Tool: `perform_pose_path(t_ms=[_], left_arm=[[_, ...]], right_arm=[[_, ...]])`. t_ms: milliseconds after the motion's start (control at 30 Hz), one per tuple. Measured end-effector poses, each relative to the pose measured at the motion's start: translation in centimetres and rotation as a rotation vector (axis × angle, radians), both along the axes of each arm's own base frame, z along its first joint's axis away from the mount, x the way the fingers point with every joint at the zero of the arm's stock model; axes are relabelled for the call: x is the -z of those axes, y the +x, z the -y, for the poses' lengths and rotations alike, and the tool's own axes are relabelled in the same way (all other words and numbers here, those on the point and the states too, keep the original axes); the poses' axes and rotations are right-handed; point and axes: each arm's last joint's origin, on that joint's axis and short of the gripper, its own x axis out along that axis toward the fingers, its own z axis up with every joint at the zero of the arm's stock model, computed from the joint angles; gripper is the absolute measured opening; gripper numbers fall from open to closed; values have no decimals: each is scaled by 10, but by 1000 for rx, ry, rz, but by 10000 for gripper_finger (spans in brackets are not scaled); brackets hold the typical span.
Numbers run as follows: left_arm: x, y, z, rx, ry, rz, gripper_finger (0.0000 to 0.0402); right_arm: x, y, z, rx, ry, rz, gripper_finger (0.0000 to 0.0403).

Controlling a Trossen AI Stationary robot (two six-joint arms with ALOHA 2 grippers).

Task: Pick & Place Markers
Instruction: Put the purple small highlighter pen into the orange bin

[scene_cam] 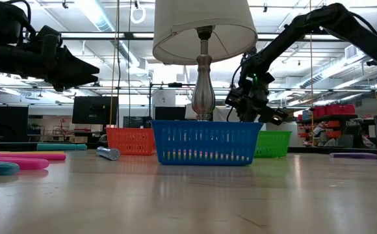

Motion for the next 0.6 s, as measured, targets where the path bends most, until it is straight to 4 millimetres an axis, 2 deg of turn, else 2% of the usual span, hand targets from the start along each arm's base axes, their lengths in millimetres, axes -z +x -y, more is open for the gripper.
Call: perform_pose_path(t_ms=[200,600], left_arm=[[0,0,0,0,0,0,252],[0,0,0,0,0,0,252]], right_arm=[[0,0,0,0,0,0,185],[-5,-3,1,1,-15,14,185]])
